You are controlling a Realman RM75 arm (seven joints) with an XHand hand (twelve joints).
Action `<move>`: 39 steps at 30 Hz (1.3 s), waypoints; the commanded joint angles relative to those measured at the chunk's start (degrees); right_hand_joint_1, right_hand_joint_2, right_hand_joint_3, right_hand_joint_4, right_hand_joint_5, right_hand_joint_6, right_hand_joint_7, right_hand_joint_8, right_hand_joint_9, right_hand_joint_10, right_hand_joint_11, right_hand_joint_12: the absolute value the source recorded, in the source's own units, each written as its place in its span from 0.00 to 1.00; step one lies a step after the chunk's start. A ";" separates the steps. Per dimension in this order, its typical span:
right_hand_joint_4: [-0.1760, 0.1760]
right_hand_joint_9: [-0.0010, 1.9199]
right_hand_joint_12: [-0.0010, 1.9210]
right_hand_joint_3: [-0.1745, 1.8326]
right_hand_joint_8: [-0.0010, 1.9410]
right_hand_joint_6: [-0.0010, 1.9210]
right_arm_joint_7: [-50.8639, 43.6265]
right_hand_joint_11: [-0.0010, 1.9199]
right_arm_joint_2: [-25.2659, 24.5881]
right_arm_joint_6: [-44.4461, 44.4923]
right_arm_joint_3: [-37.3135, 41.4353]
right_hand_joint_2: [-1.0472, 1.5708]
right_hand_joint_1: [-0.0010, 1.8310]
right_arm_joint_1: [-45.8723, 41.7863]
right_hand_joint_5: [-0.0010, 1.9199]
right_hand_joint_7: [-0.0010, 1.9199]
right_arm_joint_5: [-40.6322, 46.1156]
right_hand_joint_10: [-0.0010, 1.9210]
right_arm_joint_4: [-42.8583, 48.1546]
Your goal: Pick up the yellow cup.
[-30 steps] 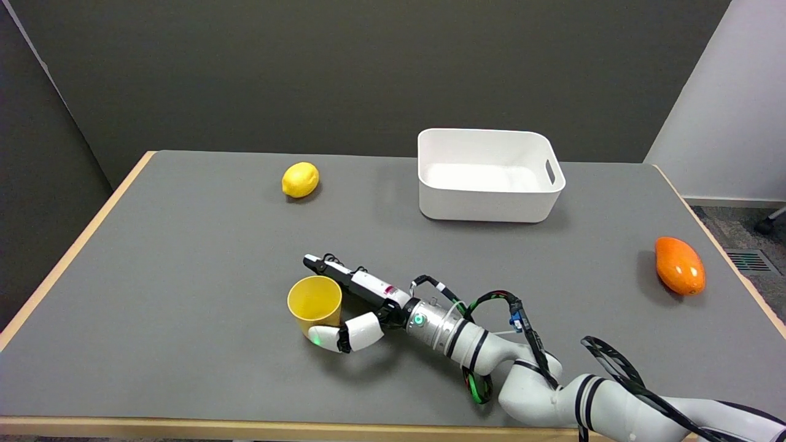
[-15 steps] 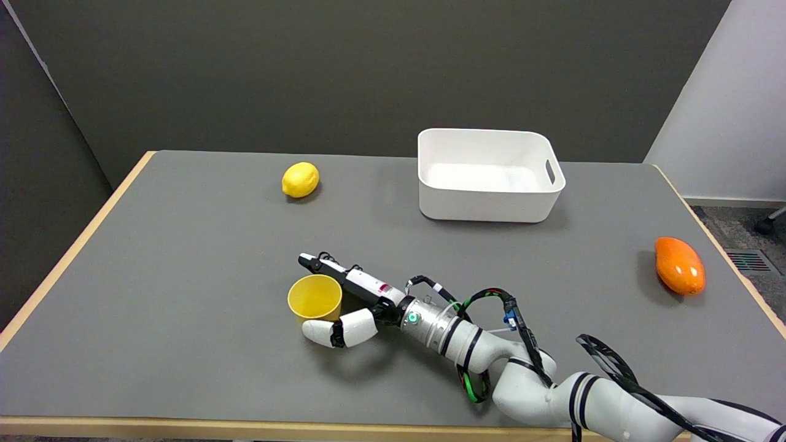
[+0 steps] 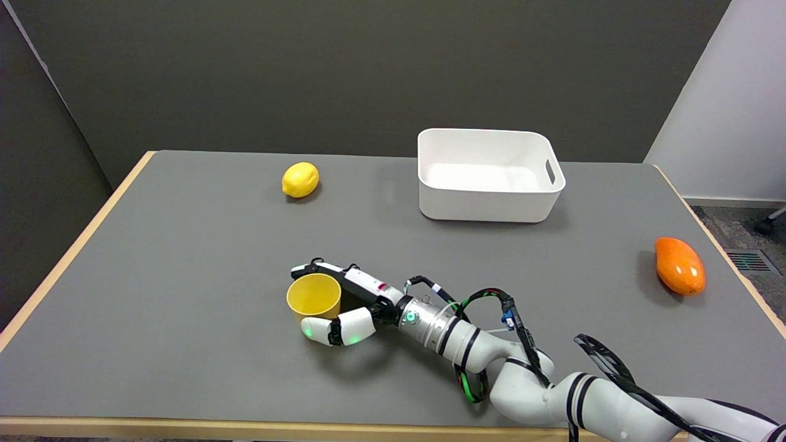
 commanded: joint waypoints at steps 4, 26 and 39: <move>0.37 0.21 0.73 0.54 0.35 0.39 -0.06 0.16 -0.51 -0.92 0.40 0.69 0.52 0.00 0.17 0.28 0.58 0.46 -0.12; 0.09 0.39 1.00 0.10 0.82 0.82 -0.14 0.16 -0.27 2.08 2.77 0.90 0.62 0.58 0.25 0.39 3.10 0.70 0.36; 0.07 0.39 1.00 0.19 0.77 0.76 -8.10 0.25 1.12 5.12 10.34 0.85 0.64 0.53 0.29 0.43 3.18 0.73 5.07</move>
